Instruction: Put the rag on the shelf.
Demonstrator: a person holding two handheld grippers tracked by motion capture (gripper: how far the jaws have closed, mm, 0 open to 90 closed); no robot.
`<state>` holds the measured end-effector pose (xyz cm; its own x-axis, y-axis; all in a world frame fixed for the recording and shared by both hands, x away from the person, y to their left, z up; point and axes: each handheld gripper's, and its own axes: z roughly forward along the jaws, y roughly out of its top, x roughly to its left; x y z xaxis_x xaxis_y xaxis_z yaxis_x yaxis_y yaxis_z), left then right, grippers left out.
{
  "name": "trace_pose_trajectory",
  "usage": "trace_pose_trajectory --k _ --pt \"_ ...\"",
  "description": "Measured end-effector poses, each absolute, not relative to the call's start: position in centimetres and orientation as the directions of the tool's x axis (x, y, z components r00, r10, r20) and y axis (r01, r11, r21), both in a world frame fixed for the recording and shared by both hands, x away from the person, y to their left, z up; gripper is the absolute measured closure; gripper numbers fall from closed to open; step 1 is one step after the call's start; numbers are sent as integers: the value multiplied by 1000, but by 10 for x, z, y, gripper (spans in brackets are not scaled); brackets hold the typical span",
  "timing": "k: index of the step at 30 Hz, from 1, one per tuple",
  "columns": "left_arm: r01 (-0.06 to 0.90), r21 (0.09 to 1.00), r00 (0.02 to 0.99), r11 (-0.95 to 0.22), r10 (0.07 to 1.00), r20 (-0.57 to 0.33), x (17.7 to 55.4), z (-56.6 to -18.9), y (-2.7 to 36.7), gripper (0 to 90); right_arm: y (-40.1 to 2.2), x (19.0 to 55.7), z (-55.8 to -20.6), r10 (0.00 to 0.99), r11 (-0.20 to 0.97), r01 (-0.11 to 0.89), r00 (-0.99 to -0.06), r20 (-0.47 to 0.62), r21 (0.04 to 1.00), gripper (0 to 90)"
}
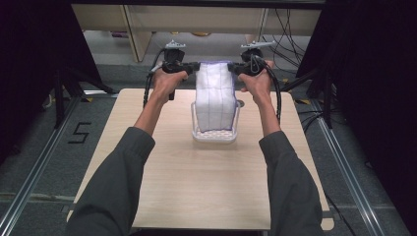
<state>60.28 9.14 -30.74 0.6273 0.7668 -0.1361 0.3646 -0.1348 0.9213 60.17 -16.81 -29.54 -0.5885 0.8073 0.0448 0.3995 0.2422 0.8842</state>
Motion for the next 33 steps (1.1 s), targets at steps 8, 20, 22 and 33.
trace_pose_trajectory --k 8,20,22,33 --pt "387 909 630 -151 763 -142 604 -328 91 863 -165 608 -313 820 270 448 -571 41 852 839" --pt "450 878 618 -164 767 -174 606 -357 89 861 -165 613 -340 817 301 548 -570 85 781 835" --pt "458 874 619 -164 764 -182 605 -362 90 860 -164 613 -345 818 301 557 -568 90 774 834" --pt "498 845 622 -194 759 -192 603 -379 97 789 -165 614 -360 817 328 581 -571 86 745 764"
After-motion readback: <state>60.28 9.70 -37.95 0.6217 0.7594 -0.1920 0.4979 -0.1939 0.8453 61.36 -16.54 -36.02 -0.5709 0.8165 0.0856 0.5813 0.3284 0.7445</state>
